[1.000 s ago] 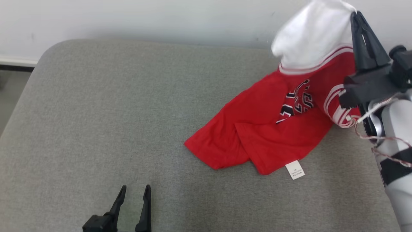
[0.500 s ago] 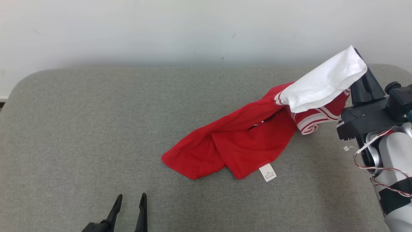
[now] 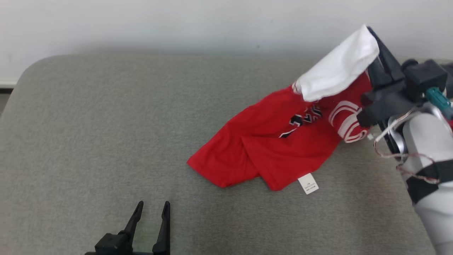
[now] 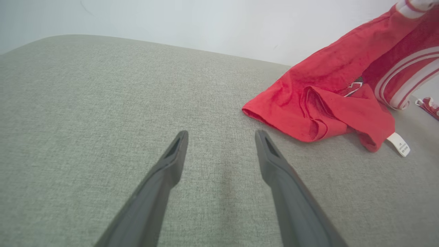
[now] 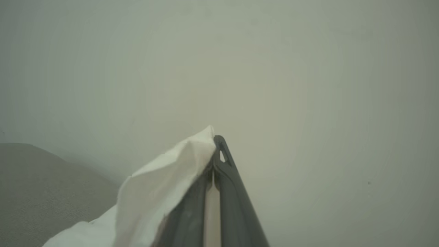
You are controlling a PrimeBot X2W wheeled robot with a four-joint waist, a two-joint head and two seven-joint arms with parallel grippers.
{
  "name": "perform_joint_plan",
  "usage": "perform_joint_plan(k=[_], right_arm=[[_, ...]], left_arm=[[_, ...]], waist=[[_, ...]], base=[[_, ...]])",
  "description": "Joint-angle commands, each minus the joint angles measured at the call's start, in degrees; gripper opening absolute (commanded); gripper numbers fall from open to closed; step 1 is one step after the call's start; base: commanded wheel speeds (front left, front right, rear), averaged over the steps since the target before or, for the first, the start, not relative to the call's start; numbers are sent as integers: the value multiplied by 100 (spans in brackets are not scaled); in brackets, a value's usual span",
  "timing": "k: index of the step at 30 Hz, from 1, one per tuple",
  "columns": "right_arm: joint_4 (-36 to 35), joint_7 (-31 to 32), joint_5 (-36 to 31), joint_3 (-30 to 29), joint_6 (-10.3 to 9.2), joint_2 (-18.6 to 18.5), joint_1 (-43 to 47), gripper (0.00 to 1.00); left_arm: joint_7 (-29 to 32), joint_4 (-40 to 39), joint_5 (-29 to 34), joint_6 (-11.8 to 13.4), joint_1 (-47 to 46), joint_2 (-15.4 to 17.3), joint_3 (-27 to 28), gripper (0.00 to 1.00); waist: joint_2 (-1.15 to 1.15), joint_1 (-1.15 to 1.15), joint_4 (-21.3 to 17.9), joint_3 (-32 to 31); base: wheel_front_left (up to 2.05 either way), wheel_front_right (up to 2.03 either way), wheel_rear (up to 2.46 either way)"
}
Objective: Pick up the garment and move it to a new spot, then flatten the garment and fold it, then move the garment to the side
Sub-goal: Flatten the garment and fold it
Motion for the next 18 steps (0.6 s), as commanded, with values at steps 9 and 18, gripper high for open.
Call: perform_joint_plan(k=[9, 18], right_arm=[[1098, 150, -482, 329, -17, -242, -1508, 0], [2322, 455, -1178, -80, -17, -275, -2265, 99]], left_arm=[[-17, -112, -270, 84, -388, -5, -393, 100], [-17, -185, -431, 182, -462, -8, -686, 100]], waist=[[-1, 0, 1006, 790], [-1, 0, 1640, 1135]], base=[[0, 0, 0], [0, 0, 0]])
